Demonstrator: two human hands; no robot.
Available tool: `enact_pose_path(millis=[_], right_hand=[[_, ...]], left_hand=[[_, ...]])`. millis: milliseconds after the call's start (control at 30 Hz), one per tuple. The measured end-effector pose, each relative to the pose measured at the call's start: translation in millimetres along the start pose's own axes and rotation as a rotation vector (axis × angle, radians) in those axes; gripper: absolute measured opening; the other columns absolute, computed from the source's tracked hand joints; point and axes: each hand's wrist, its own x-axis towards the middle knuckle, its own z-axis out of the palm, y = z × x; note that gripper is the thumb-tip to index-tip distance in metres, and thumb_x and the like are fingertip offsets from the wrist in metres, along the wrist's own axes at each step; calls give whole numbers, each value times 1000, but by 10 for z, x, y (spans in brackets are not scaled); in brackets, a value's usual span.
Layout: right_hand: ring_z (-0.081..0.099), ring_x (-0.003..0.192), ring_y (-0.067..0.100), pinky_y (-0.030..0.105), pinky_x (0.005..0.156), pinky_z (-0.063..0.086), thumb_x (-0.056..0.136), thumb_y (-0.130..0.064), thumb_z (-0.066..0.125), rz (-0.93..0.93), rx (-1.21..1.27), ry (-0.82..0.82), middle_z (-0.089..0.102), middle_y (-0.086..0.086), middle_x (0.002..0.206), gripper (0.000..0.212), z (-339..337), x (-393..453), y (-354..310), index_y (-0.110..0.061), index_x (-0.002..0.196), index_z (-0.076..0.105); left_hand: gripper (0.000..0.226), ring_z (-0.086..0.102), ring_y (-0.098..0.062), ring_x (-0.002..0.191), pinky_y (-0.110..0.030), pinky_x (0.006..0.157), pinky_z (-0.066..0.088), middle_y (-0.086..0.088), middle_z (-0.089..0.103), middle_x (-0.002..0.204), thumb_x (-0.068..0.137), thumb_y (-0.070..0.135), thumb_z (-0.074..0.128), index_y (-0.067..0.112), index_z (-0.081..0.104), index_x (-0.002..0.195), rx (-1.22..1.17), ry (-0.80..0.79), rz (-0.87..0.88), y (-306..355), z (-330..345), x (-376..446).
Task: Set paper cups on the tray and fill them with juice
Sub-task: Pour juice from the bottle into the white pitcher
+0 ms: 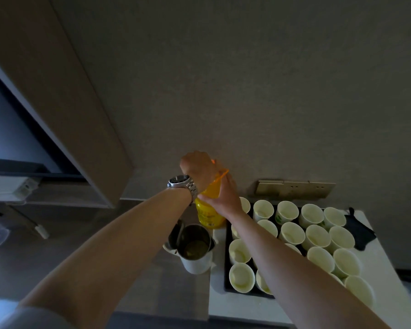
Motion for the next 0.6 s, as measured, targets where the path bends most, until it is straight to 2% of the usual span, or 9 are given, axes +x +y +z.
enact_pose_path(millis=[100, 167, 233, 300, 333, 367, 433, 500, 600], right_hand=[[25, 145, 22, 40, 113, 35, 75, -54, 81, 9, -12, -6, 30, 3, 156, 104, 22, 17, 14, -19, 155, 25], [27, 143, 23, 43, 111, 38, 72, -58, 81, 26, -1, -14, 33, 3, 154, 103, 55, 22, 36, -22, 153, 28], [35, 140, 25, 42, 105, 44, 68, -69, 73, 79, -16, -63, 38, 6, 152, 101, 83, 65, 64, -24, 150, 34], [54, 124, 25, 32, 84, 52, 60, -80, 56, 164, 7, -108, 54, 8, 141, 109, 103, 121, 86, -21, 150, 34], [61, 113, 23, 26, 71, 49, 61, -80, 52, 212, 40, -112, 61, 7, 131, 113, 106, 137, 106, -16, 152, 30], [64, 107, 24, 25, 68, 47, 67, -75, 54, 245, 75, -114, 64, 6, 125, 111, 111, 140, 130, -11, 154, 24], [63, 113, 30, 37, 83, 51, 89, -55, 58, 263, 133, -120, 63, 10, 128, 90, 119, 111, 142, -8, 156, 21], [60, 118, 31, 42, 94, 45, 99, -40, 54, 236, 135, -106, 62, 12, 129, 65, 139, 87, 163, -6, 150, 33], [54, 125, 31, 33, 102, 34, 105, -26, 46, 173, 72, -71, 59, 16, 131, 39, 127, 35, 148, -6, 139, 47]], left_hand=[[51, 69, -26, 84, -28, 63, 41, -3, 66, 82, 99, 54, 47, 11, 74, 94, -96, 84, 38, 2, -58, -41], [54, 69, -28, 82, -29, 64, 43, -4, 64, 76, 98, 59, 44, 14, 71, 86, -86, 156, 148, 33, -78, -100], [59, 70, -31, 93, -33, 71, 47, -8, 72, 94, 100, 63, 39, 14, 71, 94, -27, 205, 297, 96, -38, -187], [59, 69, -31, 103, -35, 79, 50, -10, 73, 107, 101, 64, 39, 13, 69, 108, 12, 209, 360, 163, 42, -292], [58, 68, -31, 105, -35, 81, 51, -11, 73, 109, 101, 64, 39, 13, 66, 113, 10, 198, 358, 194, 89, -336], [57, 68, -31, 105, -36, 82, 51, -11, 73, 109, 101, 63, 40, 14, 63, 117, 0, 189, 350, 215, 154, -366], [58, 66, -33, 108, -38, 84, 51, -14, 71, 110, 101, 62, 40, 12, 58, 123, -60, 174, 330, 244, 261, -429], [59, 63, -35, 111, -40, 85, 51, -16, 68, 115, 103, 60, 39, 8, 56, 125, -160, 137, 333, 245, 326, -469], [57, 61, -33, 114, -39, 89, 48, -15, 62, 126, 105, 55, 36, 6, 59, 121, -355, 58, 326, 241, 323, -509]])
